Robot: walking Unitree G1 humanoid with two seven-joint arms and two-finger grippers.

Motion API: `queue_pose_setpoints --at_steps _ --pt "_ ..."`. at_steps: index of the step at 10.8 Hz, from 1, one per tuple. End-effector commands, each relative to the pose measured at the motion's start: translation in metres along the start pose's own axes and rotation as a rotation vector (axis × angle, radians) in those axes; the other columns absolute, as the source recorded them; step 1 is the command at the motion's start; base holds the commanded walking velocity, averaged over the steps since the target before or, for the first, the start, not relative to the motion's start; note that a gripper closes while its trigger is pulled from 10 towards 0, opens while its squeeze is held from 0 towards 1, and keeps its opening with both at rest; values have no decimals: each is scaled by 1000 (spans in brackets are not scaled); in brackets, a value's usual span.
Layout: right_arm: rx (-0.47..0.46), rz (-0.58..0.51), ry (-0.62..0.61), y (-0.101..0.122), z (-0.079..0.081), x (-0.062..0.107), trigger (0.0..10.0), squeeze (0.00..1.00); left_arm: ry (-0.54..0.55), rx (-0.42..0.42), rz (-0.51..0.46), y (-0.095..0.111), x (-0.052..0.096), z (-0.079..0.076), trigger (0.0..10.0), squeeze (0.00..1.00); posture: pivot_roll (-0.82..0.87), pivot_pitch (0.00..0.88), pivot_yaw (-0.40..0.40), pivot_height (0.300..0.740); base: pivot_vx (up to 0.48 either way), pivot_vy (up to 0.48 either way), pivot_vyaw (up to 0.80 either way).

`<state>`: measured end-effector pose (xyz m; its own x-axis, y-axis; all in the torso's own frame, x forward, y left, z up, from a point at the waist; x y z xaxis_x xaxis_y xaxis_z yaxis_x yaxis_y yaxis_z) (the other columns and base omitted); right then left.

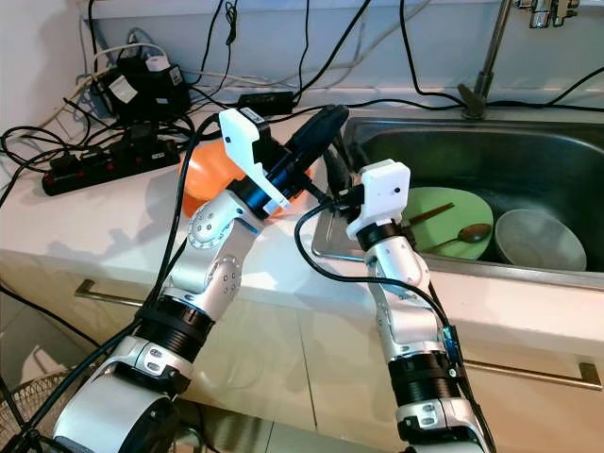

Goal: Kitchen organization

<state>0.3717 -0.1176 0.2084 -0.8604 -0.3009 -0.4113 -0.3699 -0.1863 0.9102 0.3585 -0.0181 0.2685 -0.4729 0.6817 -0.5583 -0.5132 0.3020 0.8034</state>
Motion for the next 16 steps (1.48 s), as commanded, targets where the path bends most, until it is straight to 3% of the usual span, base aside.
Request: queue_pose_setpoints --at_steps 1,7,8,9,13,14,16 --pt "-3 6 -10 -1 0 -4 0 0 -49 33 -35 4 -5 -16 10000 0 -39 0 165 740 0 0 0" --pt "15 7 -12 -3 0 -4 0 0 -55 36 -29 5 -5 -17 10000 0 -36 0 166 740 0 0 0" --pt "22 3 -14 -1 -2 -5 0 0 -50 31 -29 6 -5 -16 10000 788 -34 0 166 740 0 0 0" --pt "24 0 -17 0 -2 -5 0 0 -43 25 -26 5 -5 -15 10000 1000 -33 0 168 740 0 0 0" --pt "72 -19 -67 8 -20 -11 0 0 -4 16 -22 5 -3 -9 10000 1000 -18 0 159 740 0 0 0" --pt "106 -29 -99 15 -34 -15 0 0 21 8 -19 5 0 -5 10000 0 -16 0 155 740 0 0 0" --pt "162 -8 -169 18 -59 -18 0 0 54 22 31 -5 8 2 10000 0 -12 0 150 740 0 0 0"
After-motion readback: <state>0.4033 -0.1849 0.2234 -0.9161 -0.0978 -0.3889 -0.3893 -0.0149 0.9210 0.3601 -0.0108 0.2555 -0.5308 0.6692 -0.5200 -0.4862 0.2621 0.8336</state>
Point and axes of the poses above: a point about 5 cm out from each wrist's last joint towards the gripper, its own x axis pointing back from the gripper into the wrist, its own y axis along the axis of the wrist's last joint, z = x × y, the point moved 4 cm from there along -x, pointing out of the wrist towards the gripper, and after that the axes turned 11 degrees about -x, right-handed, at the moved point
